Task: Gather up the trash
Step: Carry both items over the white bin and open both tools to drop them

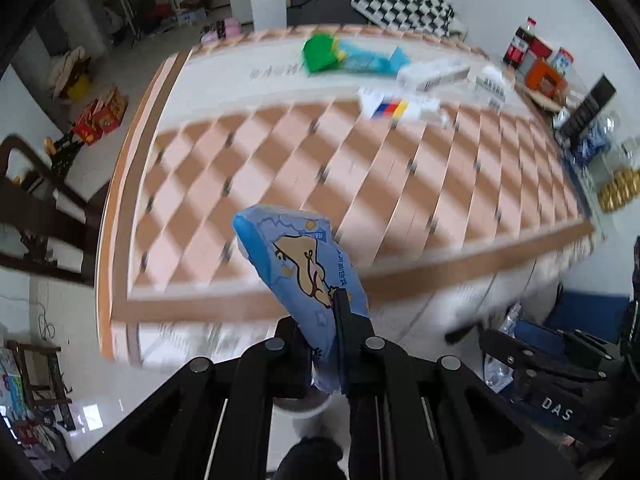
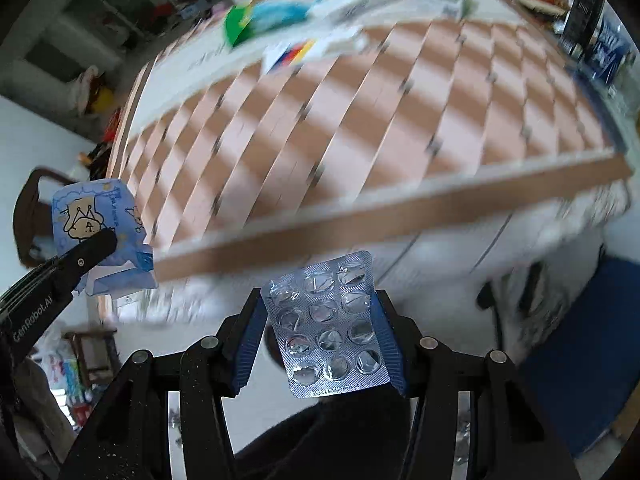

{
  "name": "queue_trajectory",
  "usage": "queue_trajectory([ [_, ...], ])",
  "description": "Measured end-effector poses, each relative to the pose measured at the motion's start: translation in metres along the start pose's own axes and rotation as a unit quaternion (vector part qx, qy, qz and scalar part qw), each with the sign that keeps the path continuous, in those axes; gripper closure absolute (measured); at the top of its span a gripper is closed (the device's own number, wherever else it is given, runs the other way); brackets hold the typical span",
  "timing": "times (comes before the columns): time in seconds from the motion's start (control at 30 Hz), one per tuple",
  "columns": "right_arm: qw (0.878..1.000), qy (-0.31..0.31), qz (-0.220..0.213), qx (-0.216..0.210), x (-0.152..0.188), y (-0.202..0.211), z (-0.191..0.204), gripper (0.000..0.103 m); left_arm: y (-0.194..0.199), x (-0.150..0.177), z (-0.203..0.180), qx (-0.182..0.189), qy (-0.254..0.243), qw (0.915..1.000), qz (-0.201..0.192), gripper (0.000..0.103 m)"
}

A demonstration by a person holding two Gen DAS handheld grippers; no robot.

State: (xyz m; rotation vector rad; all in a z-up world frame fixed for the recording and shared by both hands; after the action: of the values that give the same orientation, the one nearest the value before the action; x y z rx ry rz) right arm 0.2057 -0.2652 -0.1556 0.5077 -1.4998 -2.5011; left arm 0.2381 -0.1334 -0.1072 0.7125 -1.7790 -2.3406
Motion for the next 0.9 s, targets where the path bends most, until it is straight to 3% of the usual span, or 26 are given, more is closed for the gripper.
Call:
queue_trajectory([
  [0.23, 0.996, -0.061, 0.057, -0.007, 0.123, -0.075, 0.011, 0.048, -0.057, 0.131, 0.024, 0.018, -0.011, 0.9944, 0.104, 0.096],
  [0.37, 0.992, -0.099, 0.083, -0.004, 0.166, -0.122, -0.001, 0.048, -0.11, 0.186, 0.027, 0.02, -0.009, 0.9871, 0.159, 0.096],
  [0.5, 0.986, -0.124, 0.112, 0.005, 0.194, -0.18, -0.025, 0.048, -0.169, 0.223, 0.023, 0.044, 0.029, 0.973, 0.225, 0.096],
  [0.67, 0.98, -0.14, 0.139, 0.003, 0.214, -0.255, -0.062, 0.048, -0.246, 0.243, 0.014, 0.052, 0.065, 0.9669, 0.241, 0.094],
  [0.7, 0.979, -0.139, 0.147, 0.0, 0.218, -0.277, -0.071, 0.048, -0.268, 0.249, 0.01, 0.062, 0.085, 0.9625, 0.25, 0.092],
  [0.77, 0.978, -0.142, 0.152, -0.005, 0.221, -0.311, -0.085, 0.048, -0.296, 0.259, 0.008, 0.069, 0.093, 0.9585, 0.261, 0.079],
  [0.83, 0.977, -0.148, 0.156, -0.012, 0.224, -0.345, -0.098, 0.048, -0.324, 0.268, 0.01, 0.059, 0.102, 0.959, 0.258, 0.021],
  [0.9, 0.975, -0.154, 0.156, -0.023, 0.227, -0.377, -0.108, 0.048, -0.346, 0.276, 0.015, 0.049, 0.111, 0.9594, 0.255, 0.016],
])
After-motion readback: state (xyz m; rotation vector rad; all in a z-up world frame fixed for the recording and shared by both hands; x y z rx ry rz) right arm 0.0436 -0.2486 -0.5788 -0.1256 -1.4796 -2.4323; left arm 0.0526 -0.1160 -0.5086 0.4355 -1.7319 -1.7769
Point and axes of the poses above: each gripper's, at about its wrist camera, not at the fingertips, and y roughly against the way its jaws point, z to its left, x to its underside, the point moved 10 cm from there along -y, roughly the way its jaws point, and after that the axes turned 15 degrees about -x, right-handed, at the moved point
